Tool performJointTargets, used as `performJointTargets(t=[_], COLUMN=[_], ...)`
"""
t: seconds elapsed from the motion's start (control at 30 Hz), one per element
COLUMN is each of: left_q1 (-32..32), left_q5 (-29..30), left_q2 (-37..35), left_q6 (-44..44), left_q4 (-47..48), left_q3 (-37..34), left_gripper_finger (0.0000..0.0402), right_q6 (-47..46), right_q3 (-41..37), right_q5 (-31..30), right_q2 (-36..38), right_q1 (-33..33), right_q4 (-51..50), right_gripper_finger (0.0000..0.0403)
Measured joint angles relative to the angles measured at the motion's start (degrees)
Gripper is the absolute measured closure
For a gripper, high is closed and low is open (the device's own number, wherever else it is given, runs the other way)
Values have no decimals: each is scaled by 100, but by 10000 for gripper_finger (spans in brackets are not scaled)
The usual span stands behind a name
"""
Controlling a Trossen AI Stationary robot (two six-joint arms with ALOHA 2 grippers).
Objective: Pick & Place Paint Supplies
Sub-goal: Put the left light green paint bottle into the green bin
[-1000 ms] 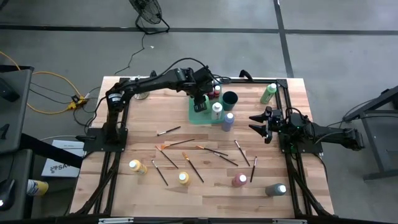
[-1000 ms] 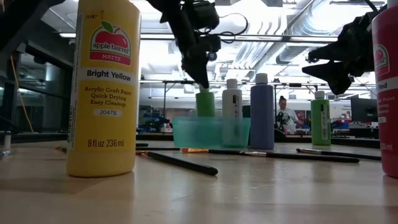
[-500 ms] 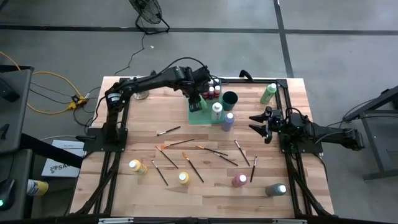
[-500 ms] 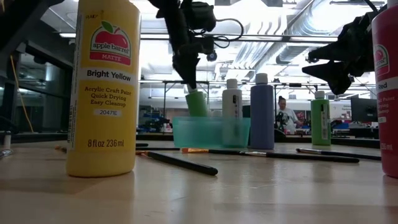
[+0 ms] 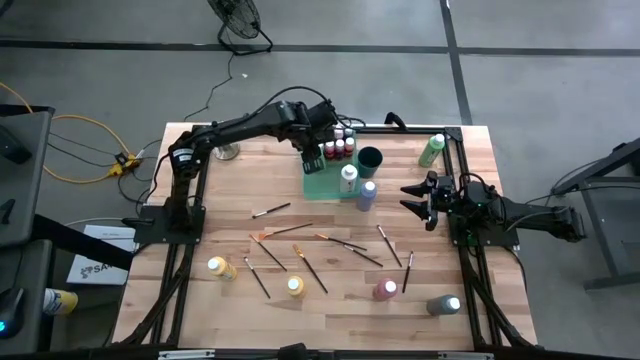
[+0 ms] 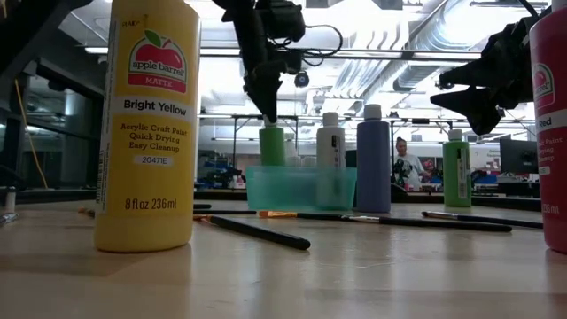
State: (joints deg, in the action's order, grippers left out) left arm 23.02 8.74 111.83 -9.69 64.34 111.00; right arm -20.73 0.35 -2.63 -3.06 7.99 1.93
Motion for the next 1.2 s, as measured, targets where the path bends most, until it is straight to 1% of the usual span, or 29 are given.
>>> performJointTargets(t=[0.37, 0.77, 0.83, 1.03, 1.2], left_q1=[57, 60, 60, 60, 60], left_q5=[62, 75, 65, 58, 56], left_q2=[0, 160, 160, 181, 181], left_q6=[-57, -210, -210, -210, -210], left_q4=[179, 137, 107, 67, 6], left_q3=[-4, 2, 2, -7, -7], left_gripper_finger=[285, 284, 277, 232, 222], right_q6=[0, 0, 0, 0, 0], right_q3=[-1, 1, 1, 0, 1], right_q5=[0, -7, -4, -2, -2], right_q2=[0, 1, 0, 1, 1], right_q1=[0, 1, 2, 0, 0], right_q4=[2, 1, 2, 1, 2], right_gripper_finger=[180, 180, 180, 180, 180])
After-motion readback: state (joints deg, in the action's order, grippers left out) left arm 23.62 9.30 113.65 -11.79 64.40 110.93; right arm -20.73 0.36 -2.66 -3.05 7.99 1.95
